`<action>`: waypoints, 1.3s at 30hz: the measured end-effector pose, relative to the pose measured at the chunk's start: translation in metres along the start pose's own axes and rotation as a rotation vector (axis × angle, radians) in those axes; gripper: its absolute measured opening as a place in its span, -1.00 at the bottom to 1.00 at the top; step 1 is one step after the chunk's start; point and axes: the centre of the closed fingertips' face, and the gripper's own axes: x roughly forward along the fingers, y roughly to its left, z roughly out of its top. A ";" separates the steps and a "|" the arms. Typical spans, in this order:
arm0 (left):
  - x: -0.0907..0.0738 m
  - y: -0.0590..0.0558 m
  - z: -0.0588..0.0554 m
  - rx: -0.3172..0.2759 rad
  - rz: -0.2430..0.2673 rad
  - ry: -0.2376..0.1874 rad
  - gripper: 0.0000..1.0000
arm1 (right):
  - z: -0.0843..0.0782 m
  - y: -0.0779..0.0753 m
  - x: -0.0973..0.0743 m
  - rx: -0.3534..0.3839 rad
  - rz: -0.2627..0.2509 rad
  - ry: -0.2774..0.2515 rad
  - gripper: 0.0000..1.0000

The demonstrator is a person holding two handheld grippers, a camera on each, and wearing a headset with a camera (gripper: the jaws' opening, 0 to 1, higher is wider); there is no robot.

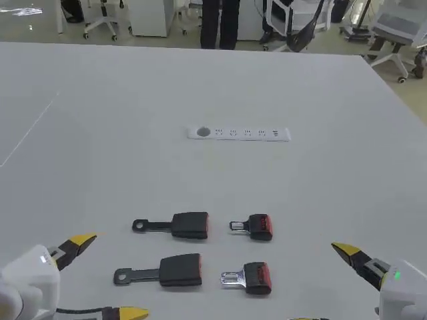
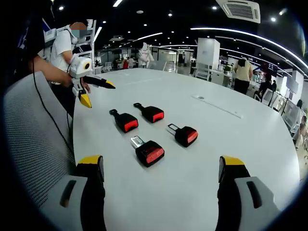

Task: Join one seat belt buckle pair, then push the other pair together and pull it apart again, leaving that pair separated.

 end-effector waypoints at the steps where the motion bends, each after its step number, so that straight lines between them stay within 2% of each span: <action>1: 0.000 0.000 -0.001 0.000 0.000 0.000 0.97 | 0.000 0.000 0.000 0.000 0.001 -0.001 0.99; 5: 0.000 -0.001 0.000 -0.001 0.000 -0.001 0.97 | -0.001 0.001 0.000 0.000 0.003 0.000 0.99; 7: 0.000 -0.005 0.004 -0.001 -0.001 -0.001 0.97 | -0.001 0.000 0.000 -0.001 0.003 0.000 0.99; 12: 0.000 -0.001 -0.001 0.000 -0.002 0.001 0.97 | 0.000 0.002 0.001 -0.003 0.005 0.001 0.99; 20: 0.000 -0.001 -0.001 -0.002 -0.002 -0.003 0.97 | 0.000 0.002 0.001 -0.005 0.006 0.002 0.99; 22: -0.001 -0.009 0.007 -0.002 -0.003 -0.003 0.97 | 0.001 0.003 0.001 -0.006 0.006 0.001 0.99; 23: -0.001 -0.010 0.008 -0.004 -0.004 -0.002 0.97 | 0.001 0.003 0.001 -0.006 0.006 0.001 0.99; 24: -0.001 -0.006 0.003 -0.003 -0.006 -0.003 0.97 | 0.001 0.002 0.001 -0.006 0.005 0.001 0.99; 28: 0.000 -0.003 -0.001 -0.003 -0.008 -0.003 0.96 | 0.000 0.002 0.001 -0.006 0.005 0.001 0.99; 34: 0.000 -0.002 -0.002 -0.003 -0.008 -0.004 0.96 | -0.001 0.001 0.000 -0.007 0.003 0.002 0.99; 39: 0.000 -0.005 0.000 0.001 -0.009 -0.002 0.96 | 0.000 0.002 -0.001 -0.007 0.001 0.002 0.99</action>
